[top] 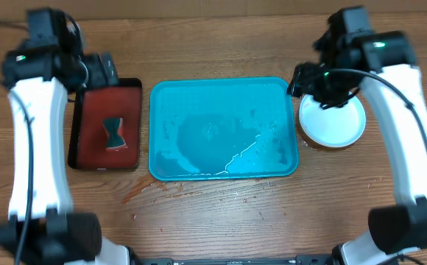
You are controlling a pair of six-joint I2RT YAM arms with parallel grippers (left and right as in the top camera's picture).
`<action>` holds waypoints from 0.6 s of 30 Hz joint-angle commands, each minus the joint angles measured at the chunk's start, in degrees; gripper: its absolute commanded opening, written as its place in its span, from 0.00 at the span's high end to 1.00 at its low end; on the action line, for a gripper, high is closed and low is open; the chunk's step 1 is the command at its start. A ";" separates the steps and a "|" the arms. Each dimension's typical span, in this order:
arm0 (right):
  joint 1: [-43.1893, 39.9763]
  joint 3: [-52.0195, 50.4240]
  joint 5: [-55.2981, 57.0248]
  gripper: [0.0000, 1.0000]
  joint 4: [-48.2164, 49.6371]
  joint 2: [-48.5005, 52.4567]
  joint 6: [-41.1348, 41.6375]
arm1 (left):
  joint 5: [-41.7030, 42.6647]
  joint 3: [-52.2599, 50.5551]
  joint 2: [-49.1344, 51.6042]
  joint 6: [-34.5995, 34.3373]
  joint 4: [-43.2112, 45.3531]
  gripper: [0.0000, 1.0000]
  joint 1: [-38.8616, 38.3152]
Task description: Clean dirty plates on tray and stack at the side
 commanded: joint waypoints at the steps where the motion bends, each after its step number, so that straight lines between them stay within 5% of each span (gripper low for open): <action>1: -0.04 9.86 3.45 0.00 -4.66 -6.99 0.02 | 1.92 4.85 -6.84 -0.17 -0.66 0.00 -1.86; 7: -0.04 17.62 3.52 0.00 -12.26 -14.43 0.09 | 1.86 4.87 -9.94 -0.22 -0.79 0.00 -1.90; 18: -0.04 17.62 -6.36 0.00 -12.24 -26.67 0.68 | 1.88 4.81 -9.88 -0.22 -0.79 0.00 -1.90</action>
